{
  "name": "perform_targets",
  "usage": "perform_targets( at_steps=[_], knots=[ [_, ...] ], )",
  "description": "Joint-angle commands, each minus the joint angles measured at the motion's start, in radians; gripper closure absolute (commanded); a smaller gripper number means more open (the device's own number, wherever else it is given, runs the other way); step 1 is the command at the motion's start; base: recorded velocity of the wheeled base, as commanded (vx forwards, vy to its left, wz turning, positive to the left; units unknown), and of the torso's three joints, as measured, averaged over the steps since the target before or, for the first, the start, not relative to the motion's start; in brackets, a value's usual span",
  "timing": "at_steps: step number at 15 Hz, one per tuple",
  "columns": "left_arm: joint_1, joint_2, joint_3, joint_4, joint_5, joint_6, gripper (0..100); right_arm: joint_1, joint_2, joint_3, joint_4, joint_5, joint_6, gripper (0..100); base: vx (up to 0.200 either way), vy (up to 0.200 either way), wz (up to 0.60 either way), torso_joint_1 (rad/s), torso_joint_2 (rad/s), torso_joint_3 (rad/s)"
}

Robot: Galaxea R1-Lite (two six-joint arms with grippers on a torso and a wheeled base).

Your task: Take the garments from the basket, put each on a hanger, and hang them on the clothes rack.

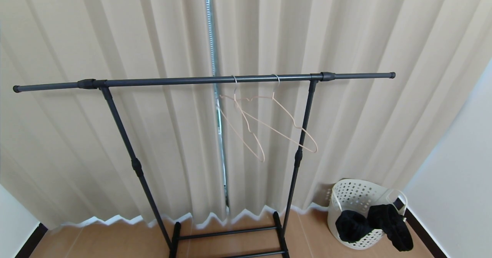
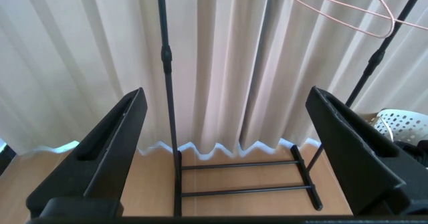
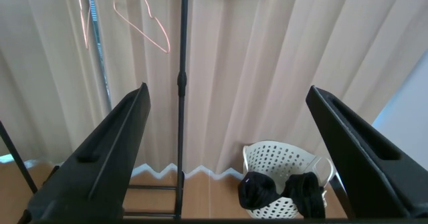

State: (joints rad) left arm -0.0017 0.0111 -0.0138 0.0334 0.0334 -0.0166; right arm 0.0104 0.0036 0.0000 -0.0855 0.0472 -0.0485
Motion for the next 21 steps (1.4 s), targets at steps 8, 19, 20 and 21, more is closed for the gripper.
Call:
perform_targets(
  at_steps=[8,19,20,21],
  knots=[
    [-0.001,0.0,0.0,0.0,0.0,0.0,0,0.0,0.001,0.0,0.0,0.0,-0.001,0,0.0,0.0,0.0,0.0,0.0,0.0],
    [0.0,0.0,0.002,-0.001,-0.001,0.012,0,0.0,0.001,0.0,0.0,0.002,0.001,0,0.0,0.0,0.0,0.0,0.0,0.0],
    [-0.001,0.001,0.002,0.0,-0.003,0.014,0,0.0,0.001,0.0,0.0,0.002,0.001,0,0.0,0.0,0.0,0.0,0.0,0.0],
    [-0.001,0.001,0.002,-0.001,-0.003,0.014,0,0.0,0.001,0.0,0.0,0.0,0.001,0,0.0,0.0,0.0,0.0,0.0,0.0]
  ],
)
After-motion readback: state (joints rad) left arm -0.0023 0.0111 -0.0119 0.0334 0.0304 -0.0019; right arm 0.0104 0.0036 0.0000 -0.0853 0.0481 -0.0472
